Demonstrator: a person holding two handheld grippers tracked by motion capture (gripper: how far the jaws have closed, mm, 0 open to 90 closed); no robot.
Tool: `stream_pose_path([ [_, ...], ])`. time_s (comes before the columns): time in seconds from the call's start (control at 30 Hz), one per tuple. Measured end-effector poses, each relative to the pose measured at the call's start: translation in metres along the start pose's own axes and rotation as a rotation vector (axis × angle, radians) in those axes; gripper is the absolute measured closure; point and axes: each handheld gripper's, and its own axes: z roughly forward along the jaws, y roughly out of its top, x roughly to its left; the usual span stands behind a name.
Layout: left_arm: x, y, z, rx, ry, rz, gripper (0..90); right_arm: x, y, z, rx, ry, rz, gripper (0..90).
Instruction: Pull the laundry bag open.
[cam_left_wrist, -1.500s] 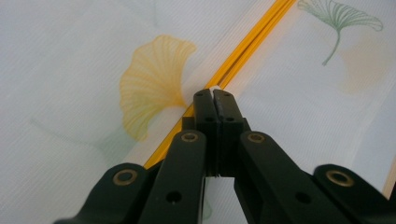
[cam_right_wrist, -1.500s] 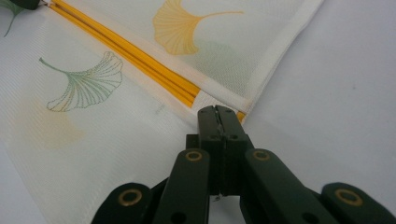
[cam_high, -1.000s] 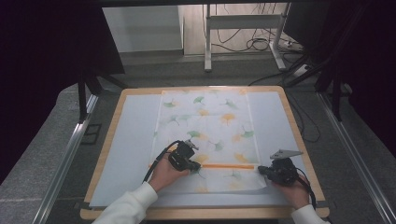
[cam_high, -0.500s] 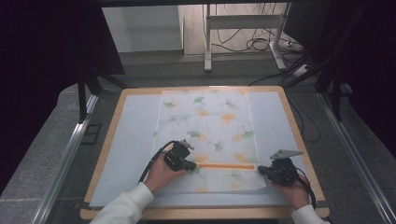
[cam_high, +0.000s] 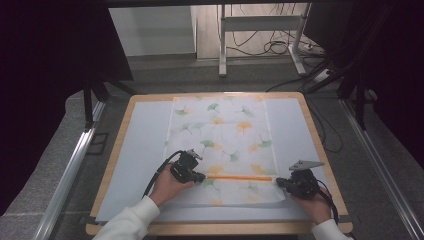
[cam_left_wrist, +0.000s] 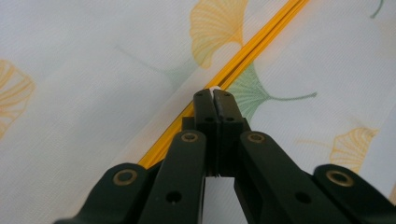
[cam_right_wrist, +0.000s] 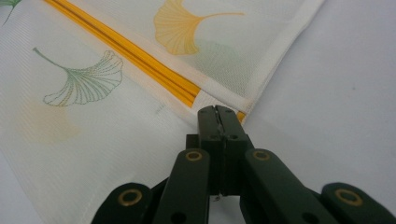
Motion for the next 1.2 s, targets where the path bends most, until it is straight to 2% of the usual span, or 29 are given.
stream_pose_path([
  [1.2, 0.025, -0.023, -0.02, 0.004, 0.042, -0.047, 90.0, 0.0, 0.0, 0.0, 0.001, 0.001, -0.003, 89.8],
])
